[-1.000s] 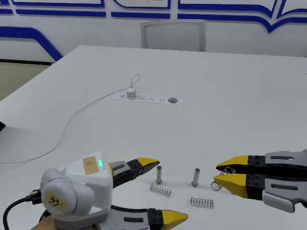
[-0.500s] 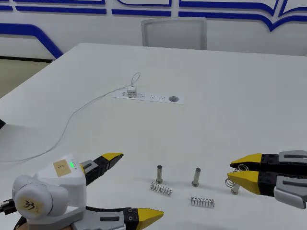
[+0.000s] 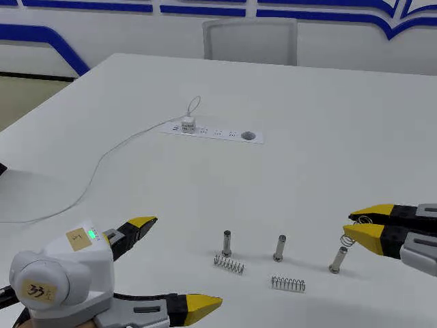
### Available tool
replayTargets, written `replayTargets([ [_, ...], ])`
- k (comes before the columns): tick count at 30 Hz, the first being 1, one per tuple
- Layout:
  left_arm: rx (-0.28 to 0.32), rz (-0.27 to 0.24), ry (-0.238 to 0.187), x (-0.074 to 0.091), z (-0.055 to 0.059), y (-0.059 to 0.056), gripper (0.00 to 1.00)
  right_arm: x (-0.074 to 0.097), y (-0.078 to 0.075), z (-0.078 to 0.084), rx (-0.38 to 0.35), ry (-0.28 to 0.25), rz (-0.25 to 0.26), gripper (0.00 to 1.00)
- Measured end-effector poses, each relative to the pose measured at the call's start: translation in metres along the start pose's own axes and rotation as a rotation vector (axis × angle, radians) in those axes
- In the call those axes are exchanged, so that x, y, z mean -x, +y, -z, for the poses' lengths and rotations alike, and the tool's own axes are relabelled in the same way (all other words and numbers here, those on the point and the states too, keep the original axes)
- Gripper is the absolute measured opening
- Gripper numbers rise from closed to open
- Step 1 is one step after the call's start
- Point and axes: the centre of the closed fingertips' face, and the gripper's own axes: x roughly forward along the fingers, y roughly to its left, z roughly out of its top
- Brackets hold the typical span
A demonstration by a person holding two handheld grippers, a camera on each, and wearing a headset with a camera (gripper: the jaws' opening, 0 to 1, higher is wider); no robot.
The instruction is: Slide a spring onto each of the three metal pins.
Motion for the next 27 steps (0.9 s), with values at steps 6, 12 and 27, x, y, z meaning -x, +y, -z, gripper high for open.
replayTargets([
  [6, 0.032, -0.014, 0.01, 0.0, 0.008, 0.001, 1.0, -0.002, -0.025, 0.011, -0.049, 0.012, 0.083, 0.11],
  [12, 0.057, -0.017, 0.021, 0.001, 0.018, -0.001, 1.0, -0.013, -0.037, 0.028, -0.081, 0.048, 0.108, 0.11],
  [27, 0.071, -0.022, 0.042, 0.01, 0.027, -0.005, 1.0, -0.03, -0.047, 0.061, -0.205, 0.064, 0.141, 0.11],
])
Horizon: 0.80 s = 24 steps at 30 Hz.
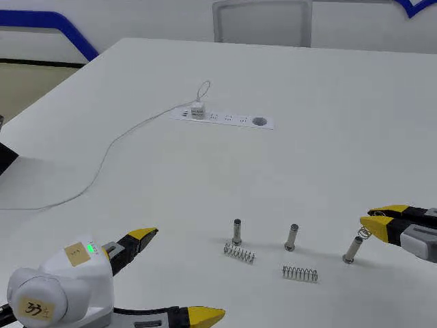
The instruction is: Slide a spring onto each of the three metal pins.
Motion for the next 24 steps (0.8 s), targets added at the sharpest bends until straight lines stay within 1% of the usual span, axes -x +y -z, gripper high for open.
replayTargets([
  [2, -0.001, -0.003, 0.009, 0.0, 0.002, 0.001, 1.0, -0.001, 0.0, 0.001, 0.002, 0.004, 0.001, 0.11],
  [7, 0.009, -0.005, 0.004, 0.0, 0.002, 0.001, 1.0, -0.005, -0.002, 0.006, -0.005, 0.013, 0.002, 0.11],
  [10, 0.013, -0.001, 0.017, 0.0, 0.005, 0.001, 1.0, -0.008, 0.0, 0.01, -0.008, 0.022, -0.002, 0.11],
  [14, 0.024, 0.011, 0.014, -0.001, 0.004, -0.001, 1.0, -0.012, 0.0, 0.017, 0.015, 0.048, -0.001, 0.11],
  [22, 0.006, 0.039, 0.051, -0.004, 0.013, -0.008, 1.0, -0.024, 0.002, 0.033, 0.038, 0.084, 0.002, 0.11],
  [23, 0.004, 0.041, 0.055, -0.004, 0.013, -0.008, 1.0, -0.025, 0.002, 0.037, 0.051, 0.1, 0.005, 0.11],
  [24, 0.003, 0.042, 0.057, -0.004, 0.013, -0.008, 1.0, -0.026, 0.003, 0.039, 0.06, 0.104, 0.004, 0.11],
])
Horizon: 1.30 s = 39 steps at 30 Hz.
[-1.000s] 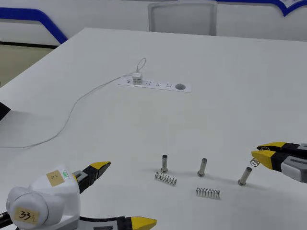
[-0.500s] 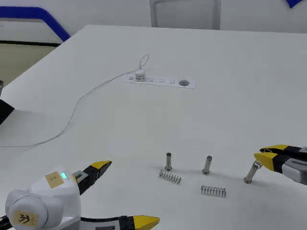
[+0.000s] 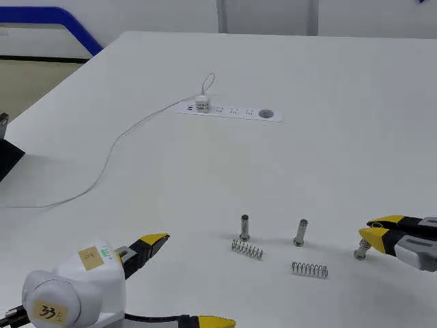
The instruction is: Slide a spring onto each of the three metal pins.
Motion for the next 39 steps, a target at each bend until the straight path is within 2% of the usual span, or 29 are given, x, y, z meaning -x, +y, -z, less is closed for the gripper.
replayTargets([
  [15, 0.013, 0.002, 0.02, -0.001, 0.004, 0.0, 1.0, -0.014, -0.001, 0.016, 0.051, 0.037, 0.001, 0.11],
  [26, 0.016, -0.005, 0.02, 0.0, 0.005, 0.002, 1.0, -0.015, -0.003, 0.014, 0.068, 0.035, 0.007, 0.12],
  [29, 0.016, -0.005, 0.013, 0.001, 0.003, 0.003, 1.0, -0.014, -0.004, 0.015, 0.057, 0.033, 0.01, 0.18],
  [34, 0.044, -0.021, -0.031, 0.003, -0.007, 0.007, 1.0, -0.007, -0.005, 0.011, 0.061, 0.019, 0.015, 0.19],
  [39, 0.052, -0.029, -0.044, 0.005, -0.011, 0.008, 1.0, 0.007, -0.007, -0.001, 0.061, -0.009, 0.024, 0.2],
])
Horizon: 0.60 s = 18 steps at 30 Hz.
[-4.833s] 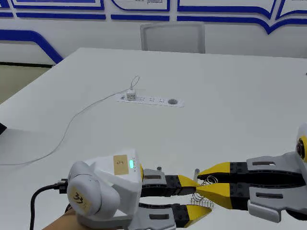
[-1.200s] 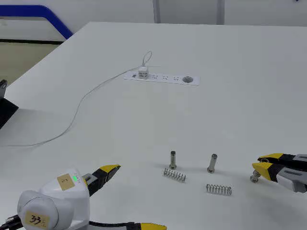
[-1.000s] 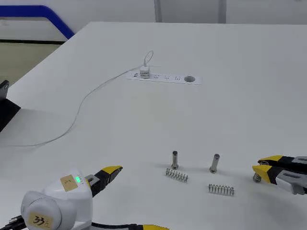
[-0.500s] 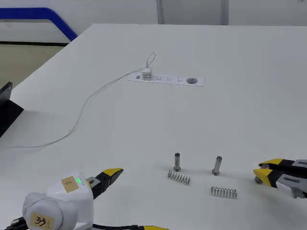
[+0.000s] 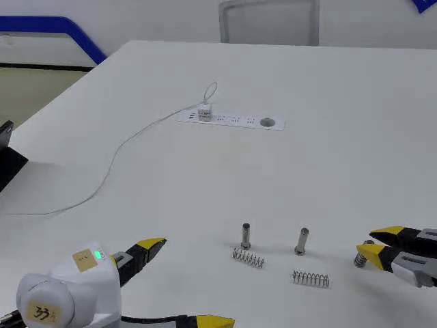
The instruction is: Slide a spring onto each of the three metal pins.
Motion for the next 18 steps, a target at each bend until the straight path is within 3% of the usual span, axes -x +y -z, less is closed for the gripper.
replayTargets([
  [9, -0.03, 0.01, -0.015, 0.003, -0.009, -0.008, 1.0, 0.018, 0.009, -0.015, 0.03, -0.031, -0.012, 0.2],
  [14, -0.013, 0.018, -0.058, 0.01, -0.021, -0.013, 1.0, 0.017, 0.031, -0.022, 0.081, -0.048, -0.08, 0.2],
  [18, -0.024, 0.037, -0.051, 0.011, -0.018, -0.02, 1.0, 0.015, 0.049, -0.021, 0.135, -0.032, -0.147, 0.2],
])
